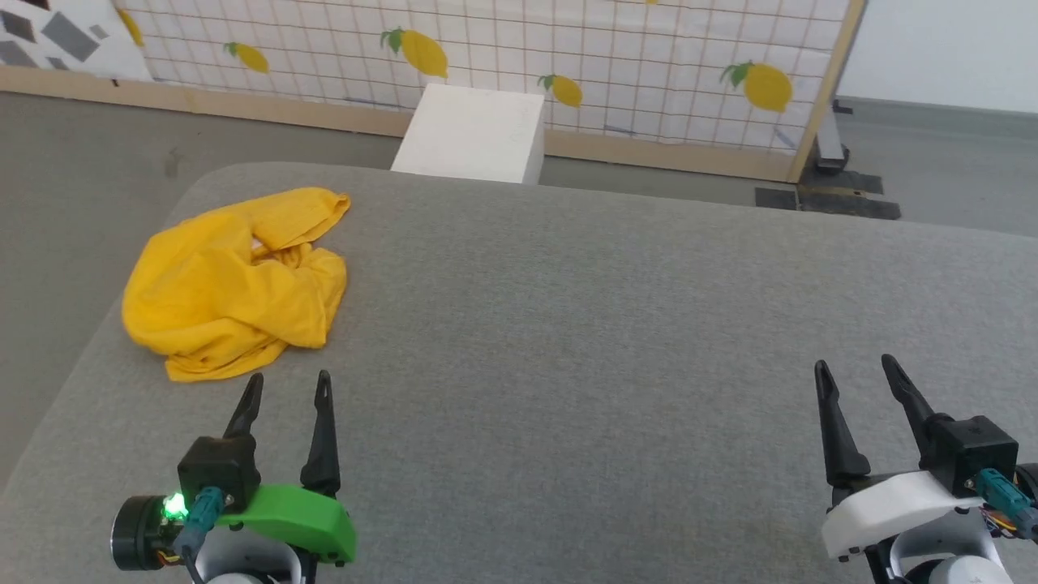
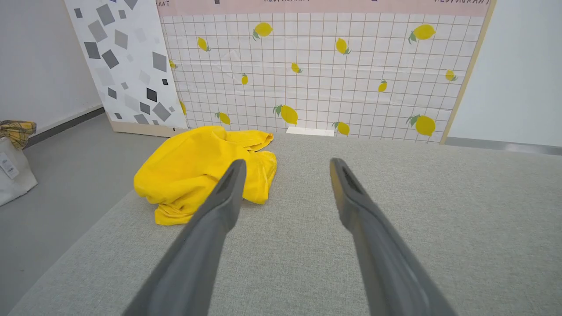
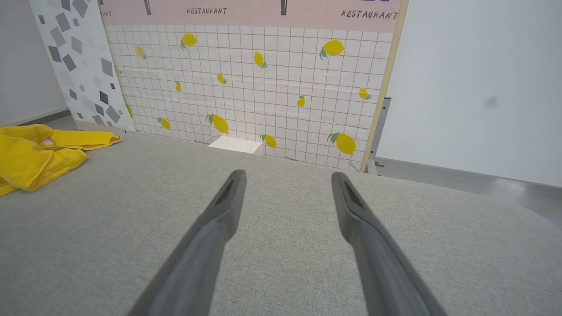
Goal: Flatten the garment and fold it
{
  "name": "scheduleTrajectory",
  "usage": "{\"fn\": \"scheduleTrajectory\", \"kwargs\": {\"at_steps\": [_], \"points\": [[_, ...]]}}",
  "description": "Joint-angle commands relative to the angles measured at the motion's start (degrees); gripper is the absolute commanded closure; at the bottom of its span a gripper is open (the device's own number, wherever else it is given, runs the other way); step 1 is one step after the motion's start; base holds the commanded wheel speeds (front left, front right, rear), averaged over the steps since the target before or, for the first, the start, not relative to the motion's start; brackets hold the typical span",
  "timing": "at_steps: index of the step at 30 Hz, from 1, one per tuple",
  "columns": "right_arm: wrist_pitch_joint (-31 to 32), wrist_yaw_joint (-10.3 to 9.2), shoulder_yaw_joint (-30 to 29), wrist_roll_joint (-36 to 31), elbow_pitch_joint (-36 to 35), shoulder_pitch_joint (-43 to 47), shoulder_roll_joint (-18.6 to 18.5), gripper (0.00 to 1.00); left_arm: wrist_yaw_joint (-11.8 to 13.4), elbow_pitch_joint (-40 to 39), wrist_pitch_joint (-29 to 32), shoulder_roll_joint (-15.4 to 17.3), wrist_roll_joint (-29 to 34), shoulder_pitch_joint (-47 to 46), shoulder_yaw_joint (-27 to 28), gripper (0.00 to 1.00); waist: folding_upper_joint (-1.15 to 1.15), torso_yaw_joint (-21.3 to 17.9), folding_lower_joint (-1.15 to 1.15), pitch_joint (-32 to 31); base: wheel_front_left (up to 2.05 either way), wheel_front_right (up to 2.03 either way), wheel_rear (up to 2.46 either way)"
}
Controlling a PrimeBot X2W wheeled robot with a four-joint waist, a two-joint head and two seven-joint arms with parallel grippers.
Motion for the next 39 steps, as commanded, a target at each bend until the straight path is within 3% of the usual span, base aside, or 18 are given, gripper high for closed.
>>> {"fn": "scheduleTrajectory", "kwargs": {"at_steps": [1,39], "points": [[-0.7,-0.04,-0.1,0.4,0.3,-0.1,0.0,0.0,-0.4,0.2,-0.8,-0.1,-0.8,0.8,0.3,0.0,0.0,1.0,0.0,-0.2,0.0,0.0,0.0],[-5.3,-0.06,1.9,2.5,4.3,-0.9,0.0,0.0,-2.4,1.9,-5.4,0.3,-2.5,2.4,2.3,0.0,0.0,17.3,0.0,-1.4,0.0,0.0,0.0]]}}
